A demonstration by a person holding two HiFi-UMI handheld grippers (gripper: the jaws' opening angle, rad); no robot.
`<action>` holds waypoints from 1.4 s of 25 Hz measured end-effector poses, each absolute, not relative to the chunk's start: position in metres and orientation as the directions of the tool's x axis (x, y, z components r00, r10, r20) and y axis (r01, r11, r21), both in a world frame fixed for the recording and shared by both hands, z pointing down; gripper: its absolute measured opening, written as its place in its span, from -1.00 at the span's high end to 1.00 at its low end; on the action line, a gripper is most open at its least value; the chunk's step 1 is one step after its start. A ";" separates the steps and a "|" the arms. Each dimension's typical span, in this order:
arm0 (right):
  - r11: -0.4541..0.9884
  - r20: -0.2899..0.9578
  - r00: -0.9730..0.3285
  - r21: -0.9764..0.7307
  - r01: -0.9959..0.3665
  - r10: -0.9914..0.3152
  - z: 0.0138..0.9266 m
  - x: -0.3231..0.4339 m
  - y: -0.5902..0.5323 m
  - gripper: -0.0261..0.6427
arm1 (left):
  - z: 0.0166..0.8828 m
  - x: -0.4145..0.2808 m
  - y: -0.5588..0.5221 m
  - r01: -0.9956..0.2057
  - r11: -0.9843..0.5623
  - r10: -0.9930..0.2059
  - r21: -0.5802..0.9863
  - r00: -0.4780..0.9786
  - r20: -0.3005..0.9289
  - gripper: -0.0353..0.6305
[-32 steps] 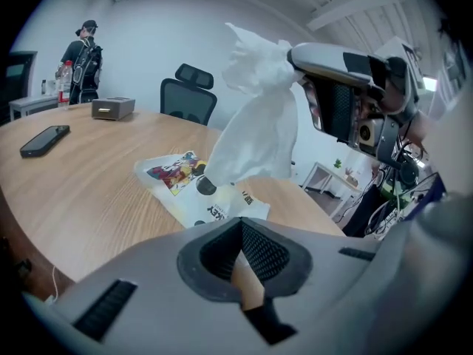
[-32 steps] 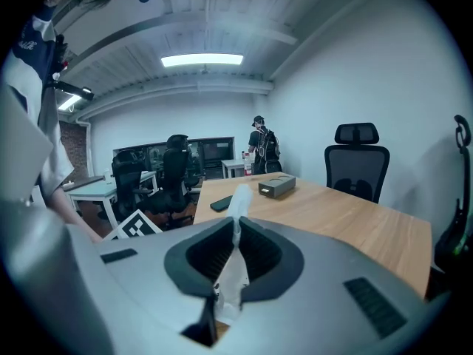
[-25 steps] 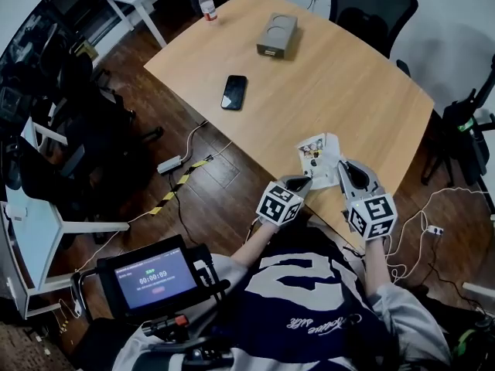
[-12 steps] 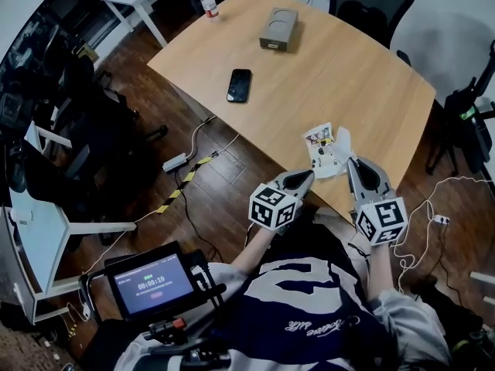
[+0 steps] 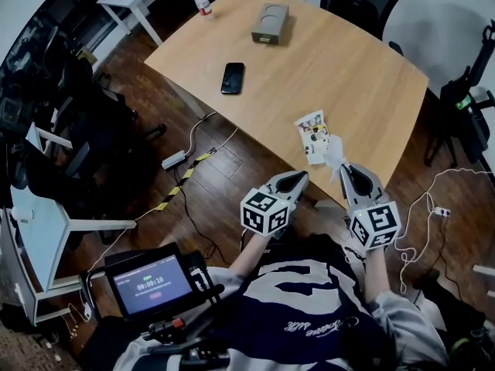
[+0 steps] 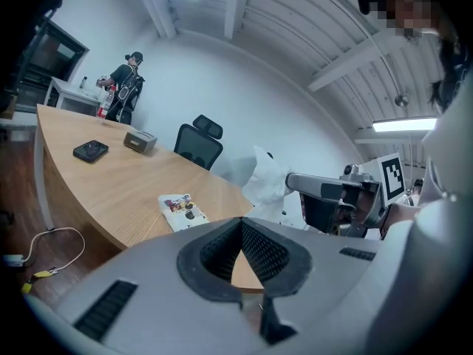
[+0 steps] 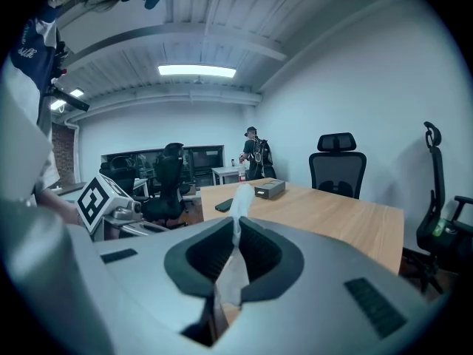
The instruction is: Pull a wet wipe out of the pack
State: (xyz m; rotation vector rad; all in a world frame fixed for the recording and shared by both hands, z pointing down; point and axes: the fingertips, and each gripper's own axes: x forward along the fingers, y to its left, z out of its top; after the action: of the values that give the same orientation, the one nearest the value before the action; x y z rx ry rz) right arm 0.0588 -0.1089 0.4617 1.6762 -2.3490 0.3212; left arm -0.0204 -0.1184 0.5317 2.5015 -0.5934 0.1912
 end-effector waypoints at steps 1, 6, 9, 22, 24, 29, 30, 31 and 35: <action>0.325 0.311 -0.321 -0.042 -0.945 -0.894 0.461 0.059 -0.104 0.87 | 0.529 -0.020 -0.113 -0.456 -0.749 -0.378 0.481 0.890 0.254 0.88; 0.369 0.295 -0.367 -0.048 -0.928 -0.883 0.455 0.066 -0.075 0.87 | 0.515 -0.006 -0.090 -0.487 -0.746 -0.422 0.454 0.873 0.243 0.88; 0.400 0.298 -0.399 -0.060 -0.915 -0.867 0.455 0.076 -0.041 0.87 | 0.507 0.005 -0.064 -0.511 -0.716 -0.463 0.475 0.858 0.224 0.88; 0.531 0.303 -0.539 -0.115 -0.840 -0.786 0.473 0.105 0.090 0.87 | 0.499 0.034 0.081 -0.616 -0.626 -0.576 0.479 0.779 0.248 0.88; 0.544 0.295 -0.556 -0.130 -0.829 -0.777 0.474 0.100 0.098 0.87 | 0.495 0.027 0.093 -0.639 -0.617 -0.590 0.459 0.762 0.268 0.88; 0.574 0.272 -0.591 -0.147 -0.805 -0.759 0.477 0.085 0.112 0.87 | 0.494 0.015 0.107 -0.676 -0.602 -0.614 0.426 0.732 0.294 0.88; 0.580 0.270 -0.596 -0.144 -0.802 -0.756 0.477 0.083 0.115 0.87 | 0.495 0.016 0.109 -0.676 -0.601 -0.616 0.426 0.731 0.293 0.88; 0.584 0.267 -0.599 -0.141 -0.799 -0.755 0.477 0.083 0.117 0.87 | 0.496 0.019 0.111 -0.674 -0.603 -0.614 0.427 0.734 0.292 0.88; 0.574 0.262 -0.588 -0.137 -0.807 -0.765 0.473 0.083 0.123 0.87 | 0.490 0.030 0.115 -0.641 -0.643 -0.576 0.420 0.766 0.286 0.88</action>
State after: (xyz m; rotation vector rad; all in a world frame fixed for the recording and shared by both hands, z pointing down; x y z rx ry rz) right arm 0.0831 0.1229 0.4735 1.3263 -2.6299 0.3614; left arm 0.0300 0.1155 0.4901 2.4546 -0.9136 0.1708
